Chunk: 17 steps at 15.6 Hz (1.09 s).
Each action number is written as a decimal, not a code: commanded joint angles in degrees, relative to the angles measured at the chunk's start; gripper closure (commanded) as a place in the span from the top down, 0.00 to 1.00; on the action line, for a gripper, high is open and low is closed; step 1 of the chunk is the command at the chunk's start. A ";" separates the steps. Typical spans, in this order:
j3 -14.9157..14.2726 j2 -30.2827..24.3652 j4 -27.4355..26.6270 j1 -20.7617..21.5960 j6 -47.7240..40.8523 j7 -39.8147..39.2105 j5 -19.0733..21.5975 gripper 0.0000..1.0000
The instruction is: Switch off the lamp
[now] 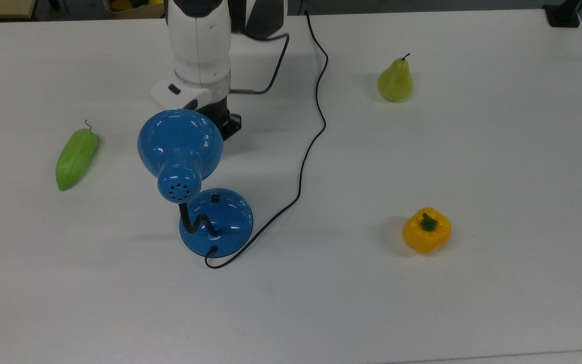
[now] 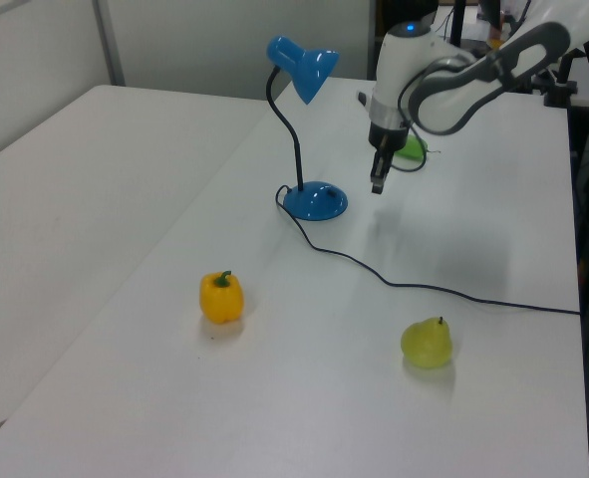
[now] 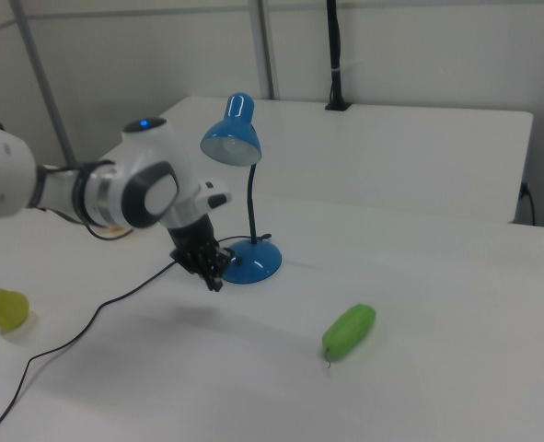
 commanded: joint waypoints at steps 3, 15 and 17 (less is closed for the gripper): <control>0.12 -9.48 1.68 1.15 -19.63 0.97 -0.07 0.92; 5.65 -15.03 17.86 0.97 -39.88 12.83 6.79 1.00; 5.83 -15.90 18.47 0.97 -39.79 12.23 8.80 1.00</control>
